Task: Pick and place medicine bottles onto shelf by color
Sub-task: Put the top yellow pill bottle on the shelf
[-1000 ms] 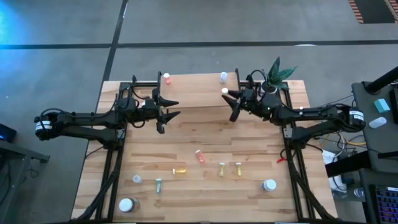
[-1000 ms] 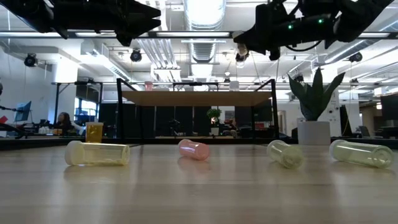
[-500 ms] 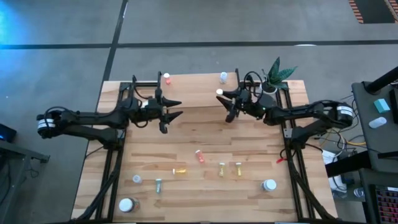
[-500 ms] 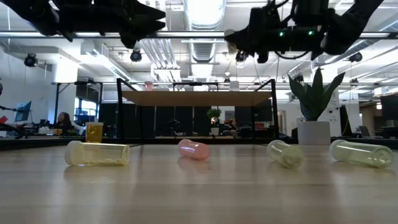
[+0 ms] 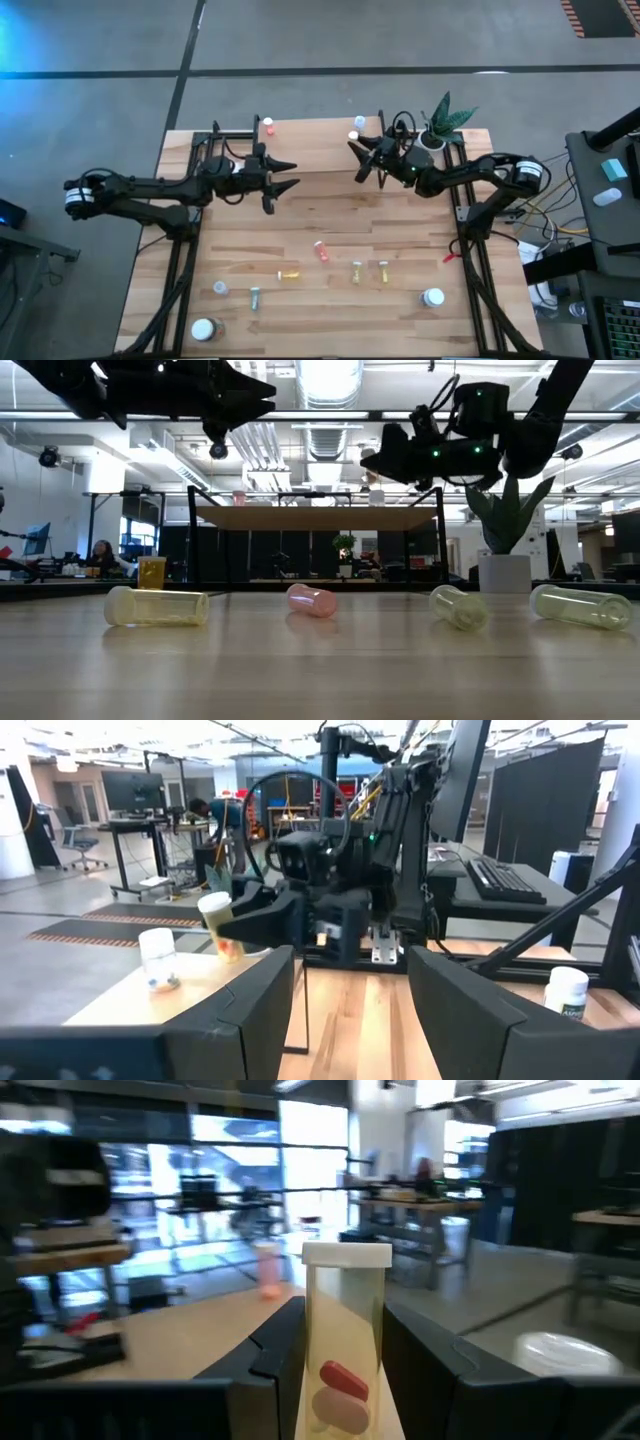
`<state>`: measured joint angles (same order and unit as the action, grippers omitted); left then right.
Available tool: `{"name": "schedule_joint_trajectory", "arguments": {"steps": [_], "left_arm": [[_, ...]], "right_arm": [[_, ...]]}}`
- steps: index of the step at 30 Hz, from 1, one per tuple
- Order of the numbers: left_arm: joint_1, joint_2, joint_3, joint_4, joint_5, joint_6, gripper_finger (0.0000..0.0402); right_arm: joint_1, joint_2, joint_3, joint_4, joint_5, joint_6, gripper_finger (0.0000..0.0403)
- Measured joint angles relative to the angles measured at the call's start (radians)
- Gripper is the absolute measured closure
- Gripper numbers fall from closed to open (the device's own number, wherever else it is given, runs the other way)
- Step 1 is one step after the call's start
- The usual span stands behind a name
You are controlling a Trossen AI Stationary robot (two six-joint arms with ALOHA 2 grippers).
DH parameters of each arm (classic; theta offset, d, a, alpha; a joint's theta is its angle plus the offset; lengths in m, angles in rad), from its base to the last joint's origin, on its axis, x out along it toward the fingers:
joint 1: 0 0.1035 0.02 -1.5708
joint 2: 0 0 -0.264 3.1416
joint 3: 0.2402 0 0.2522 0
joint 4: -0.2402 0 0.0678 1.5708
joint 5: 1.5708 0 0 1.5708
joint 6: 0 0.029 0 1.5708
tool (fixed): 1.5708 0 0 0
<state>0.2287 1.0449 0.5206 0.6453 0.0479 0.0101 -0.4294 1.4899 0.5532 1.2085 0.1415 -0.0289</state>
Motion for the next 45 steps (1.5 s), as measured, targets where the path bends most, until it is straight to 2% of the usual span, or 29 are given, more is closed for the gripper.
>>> {"name": "schedule_joint_trajectory", "arguments": {"steps": [4, 10, 13, 16, 22, 33, 45], "left_arm": [[0.000, -0.020, -0.007, -0.006, 0.000, 0.003, 0.0220], [0.000, -0.027, -0.009, -0.005, 0.000, 0.006, 0.0220], [0.000, -0.027, -0.009, -0.004, 0.000, 0.006, 0.0220], [0.000, -0.027, -0.009, 0.000, 0.000, 0.003, 0.0220], [0.000, -0.027, -0.009, 0.001, 0.000, -0.003, 0.0220], [0.000, -0.027, -0.009, 0.000, 0.000, -0.003, 0.0220], [0.000, -0.027, -0.009, -0.003, 0.000, -0.003, 0.0220]], "right_arm": [[0.030, -0.022, -0.003, -0.004, 0.123, -0.052, 0.0291], [0.140, -0.053, -0.003, -0.003, 0.384, -0.164, 0.0291], [0.190, -0.048, -0.003, 0.005, 0.505, -0.169, 0.0291], [0.214, -0.031, -0.001, 0.006, 0.574, -0.122, 0.0291], [0.220, 0.037, 0.028, 0.009, 0.609, -0.029, 0.0291], [0.212, 0.191, 0.137, 0.063, 0.698, -0.149, 0.0291], [0.207, 0.191, 0.121, 0.077, 0.734, -0.140, 0.0291]]}}
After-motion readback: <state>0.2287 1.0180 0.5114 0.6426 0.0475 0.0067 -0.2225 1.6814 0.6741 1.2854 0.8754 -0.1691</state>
